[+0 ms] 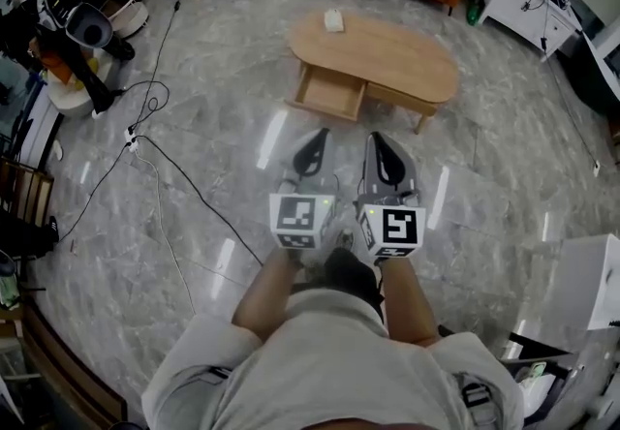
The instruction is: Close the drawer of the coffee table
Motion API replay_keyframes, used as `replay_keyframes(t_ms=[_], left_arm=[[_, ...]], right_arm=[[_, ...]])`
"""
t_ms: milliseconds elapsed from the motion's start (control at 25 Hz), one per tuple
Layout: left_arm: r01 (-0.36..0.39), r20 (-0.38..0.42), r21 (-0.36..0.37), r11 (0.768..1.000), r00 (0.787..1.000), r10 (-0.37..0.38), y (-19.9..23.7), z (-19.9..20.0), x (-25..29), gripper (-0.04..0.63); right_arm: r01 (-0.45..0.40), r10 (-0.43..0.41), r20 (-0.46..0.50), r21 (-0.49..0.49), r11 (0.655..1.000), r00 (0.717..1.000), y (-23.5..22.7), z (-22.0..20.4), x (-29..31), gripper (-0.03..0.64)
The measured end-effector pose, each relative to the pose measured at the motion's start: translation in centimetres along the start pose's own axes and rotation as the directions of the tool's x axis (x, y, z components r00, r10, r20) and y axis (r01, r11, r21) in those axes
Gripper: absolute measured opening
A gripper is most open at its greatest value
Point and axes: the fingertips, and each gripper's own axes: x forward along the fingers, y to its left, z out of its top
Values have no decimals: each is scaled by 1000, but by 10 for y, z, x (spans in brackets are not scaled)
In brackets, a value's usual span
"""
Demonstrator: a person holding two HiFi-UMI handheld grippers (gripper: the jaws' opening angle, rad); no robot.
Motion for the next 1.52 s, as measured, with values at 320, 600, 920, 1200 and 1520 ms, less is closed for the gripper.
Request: replay_keyframes(t_ms=[320, 600, 920, 1200, 1520], left_arm=[[-25, -28, 27, 999, 999, 26, 45, -11, 55, 20], [-58, -59, 62, 996, 996, 61, 87, -5, 135, 20], [-38, -81, 74, 997, 996, 44, 101, -11, 223, 20], [-50, -102, 71, 996, 993, 57, 129, -14, 269, 20], [-2, -107, 63, 998, 994, 9, 168, -26, 325, 20]], right_arm=[[-22, 22, 9, 22, 1000, 1000, -13, -18, 74, 6], [-48, 47, 16, 74, 996, 999, -43, -27, 158, 6], [-45, 44, 8, 90, 995, 999, -97, -42, 234, 6], [-32, 34, -13, 99, 995, 999, -121, -53, 278, 6], [-8, 13, -59, 86, 996, 998, -120, -79, 340, 6]])
